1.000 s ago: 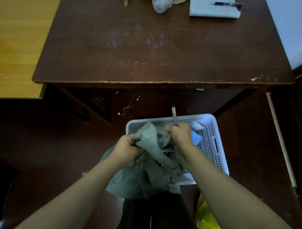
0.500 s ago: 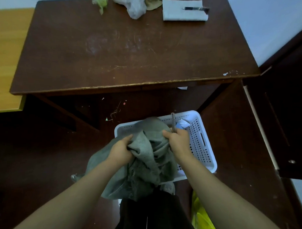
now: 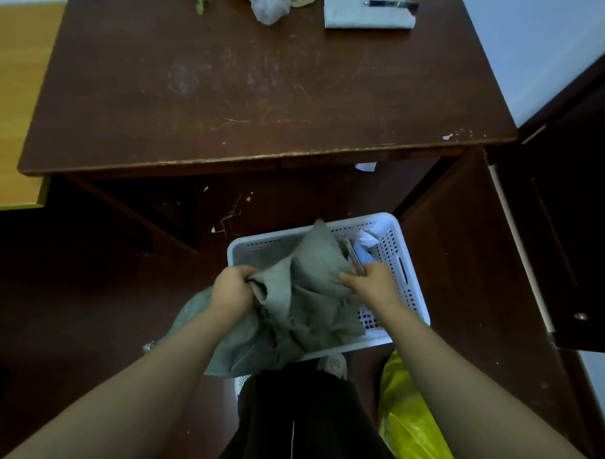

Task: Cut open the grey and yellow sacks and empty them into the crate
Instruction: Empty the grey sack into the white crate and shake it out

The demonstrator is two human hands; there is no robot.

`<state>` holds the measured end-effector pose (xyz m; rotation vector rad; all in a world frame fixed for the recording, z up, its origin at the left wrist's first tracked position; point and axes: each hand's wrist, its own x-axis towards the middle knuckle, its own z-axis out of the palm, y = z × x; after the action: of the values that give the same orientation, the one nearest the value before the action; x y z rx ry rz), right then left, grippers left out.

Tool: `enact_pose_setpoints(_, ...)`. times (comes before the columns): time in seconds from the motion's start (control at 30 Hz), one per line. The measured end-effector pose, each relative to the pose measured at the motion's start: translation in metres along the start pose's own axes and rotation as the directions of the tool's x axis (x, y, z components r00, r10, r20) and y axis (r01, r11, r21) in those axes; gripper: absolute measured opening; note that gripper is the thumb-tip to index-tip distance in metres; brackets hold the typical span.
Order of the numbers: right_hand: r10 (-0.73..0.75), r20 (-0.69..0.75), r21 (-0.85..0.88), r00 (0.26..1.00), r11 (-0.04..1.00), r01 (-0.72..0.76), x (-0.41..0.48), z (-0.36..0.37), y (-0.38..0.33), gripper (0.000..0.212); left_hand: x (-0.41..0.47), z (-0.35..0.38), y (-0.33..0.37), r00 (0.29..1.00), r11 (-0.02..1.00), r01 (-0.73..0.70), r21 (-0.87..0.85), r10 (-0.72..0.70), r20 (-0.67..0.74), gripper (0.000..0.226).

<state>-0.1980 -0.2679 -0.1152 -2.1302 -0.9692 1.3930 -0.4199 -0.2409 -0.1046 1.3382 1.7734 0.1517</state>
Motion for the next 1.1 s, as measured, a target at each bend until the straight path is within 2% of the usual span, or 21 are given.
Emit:
enact_pose_setpoints(0.03, -0.079, -0.034, -0.174, 0.996, 0.982, 0.072, 0.001, -0.004, 0.001, 0.011, 0.000, 0.000, 0.001, 1.000, 1.000, 0.000, -0.001, 0.000, 0.010, 0.025)
enact_pose_setpoints(0.07, -0.179, -0.036, -0.209, 0.983, 0.964, 0.167, 0.001, -0.007, -0.004, 0.015, 0.000, 0.002, 0.001, 1.000, 1.000, -0.002, -0.007, 0.002, 0.028, 0.026)
enact_pose_setpoints(0.13, -0.305, 0.131, 0.026, 0.943, 0.952, 0.304, 0.002, -0.004, -0.018, 0.048, -0.003, 0.008, 0.001, 0.997, 1.000, 0.010, -0.020, -0.009, 0.072, 0.026)
enact_pose_setpoints(0.17, -0.320, 0.270, 0.147, 0.908, 0.946, 0.290, 0.003, 0.002, -0.024, 0.065, -0.005, 0.013, 0.000, 0.996, 0.999, 0.019, -0.034, -0.016, 0.088, 0.024)
enact_pose_setpoints(0.2, -0.310, 0.398, 0.184, 0.864, 0.949, 0.255, 0.005, 0.008, -0.028, 0.078, -0.007, 0.017, -0.002, 0.995, 0.998, 0.024, -0.052, -0.019, 0.096, 0.022)
enact_pose_setpoints(0.27, -0.248, 0.548, 0.066, 0.799, 0.965, 0.254, 0.010, 0.026, -0.025, 0.086, -0.010, 0.020, -0.003, 0.995, 0.997, 0.012, -0.074, -0.004, 0.103, 0.016)
enact_pose_setpoints(0.3, -0.204, 0.554, -0.008, 0.807, 0.968, 0.250, 0.010, 0.035, -0.020, 0.076, -0.011, 0.020, -0.004, 0.994, 0.997, 0.003, -0.078, 0.005, 0.107, 0.013)
enact_pose_setpoints(0.4, -0.123, 0.418, -0.073, 0.900, 0.983, 0.169, 0.014, 0.054, -0.004, 0.016, -0.013, 0.017, -0.011, 0.984, 0.987, 0.004, -0.161, 0.024, 0.174, 0.015)
enact_pose_setpoints(0.43, -0.114, 0.368, -0.064, 0.923, 0.987, 0.148, 0.015, 0.055, -0.001, 0.010, -0.013, 0.015, -0.017, 0.975, 0.972, 0.046, -0.230, 0.007, 0.221, 0.021)
enact_pose_setpoints(0.5, -0.058, 0.269, 0.019, 0.961, 0.998, 0.055, 0.018, 0.051, 0.003, 0.021, -0.012, 0.011, -0.033, 0.957, 0.956, 0.131, -0.261, -0.053, 0.284, 0.035)
enact_pose_setpoints(0.53, -0.027, 0.217, 0.074, 0.976, 0.997, 0.011, 0.018, 0.047, 0.006, 0.026, -0.009, 0.011, -0.046, 0.959, 0.980, 0.131, -0.150, -0.087, 0.268, 0.044)
enact_pose_setpoints(0.57, 0.002, 0.183, 0.112, 0.983, 0.993, -0.023, 0.017, 0.043, 0.007, 0.029, -0.004, 0.014, -0.061, 0.963, 0.993, 0.100, 0.060, -0.111, 0.244, 0.056)
enact_pose_setpoints(0.6, 0.028, 0.168, 0.136, 0.985, 0.989, -0.051, 0.015, 0.040, 0.008, 0.030, 0.000, 0.017, -0.075, 0.967, 0.957, 0.078, 0.279, -0.141, 0.214, 0.067)
enact_pose_setpoints(0.63, 0.047, 0.164, 0.156, 0.985, 0.985, -0.072, 0.013, 0.038, 0.009, 0.029, 0.003, 0.021, -0.087, 0.966, 0.907, 0.093, 0.410, -0.182, 0.183, 0.075)
enact_pose_setpoints(0.67, 0.058, 0.164, 0.177, 0.985, 0.980, -0.087, 0.011, 0.037, 0.011, 0.027, 0.005, 0.027, -0.097, 0.963, 0.883, 0.123, 0.453, -0.216, 0.161, 0.077)
enact_pose_setpoints(0.7, 0.064, 0.166, 0.205, 0.984, 0.974, -0.098, 0.009, 0.037, 0.013, 0.026, 0.007, 0.034, -0.105, 0.967, 0.893, 0.133, 0.429, -0.211, 0.141, 0.069)
enact_pose_setpoints(0.77, 0.075, 0.178, 0.261, 0.981, 0.958, -0.120, 0.006, 0.037, 0.016, 0.031, 0.013, 0.046, -0.113, 0.985, 0.941, 0.108, 0.321, -0.145, 0.091, 0.038)
enact_pose_setpoints(0.83, 0.084, 0.167, 0.299, 0.982, 0.945, -0.132, 0.003, 0.033, 0.018, 0.033, 0.018, 0.055, -0.115, 0.989, 0.969, 0.135, 0.206, -0.144, 0.031, 0.030)
enact_pose_setpoints(0.93, 0.110, 0.142, 0.307, 0.984, 0.940, -0.150, 0.000, 0.028, 0.019, 0.033, 0.029, 0.059, -0.110, 0.936, 0.935, 0.349, -0.058, -0.351, -0.033, 0.033)
enact_pose_setpoints(1.0, 0.113, 0.142, 0.281, 0.983, 0.948, -0.150, -0.003, 0.028, 0.018, 0.030, 0.036, 0.057, -0.102, 0.839, 0.771, 0.507, -0.385, -0.543, 0.018, 0.035)
enact_pose_setpoints(1.1, 0.134, 0.121, 0.324, 0.984, 0.931, -0.167, -0.006, 0.031, 0.016, 0.028, 0.043, 0.053, -0.079, 0.758, 0.365, 0.482, -0.796, -0.629, 0.171, 0.034)
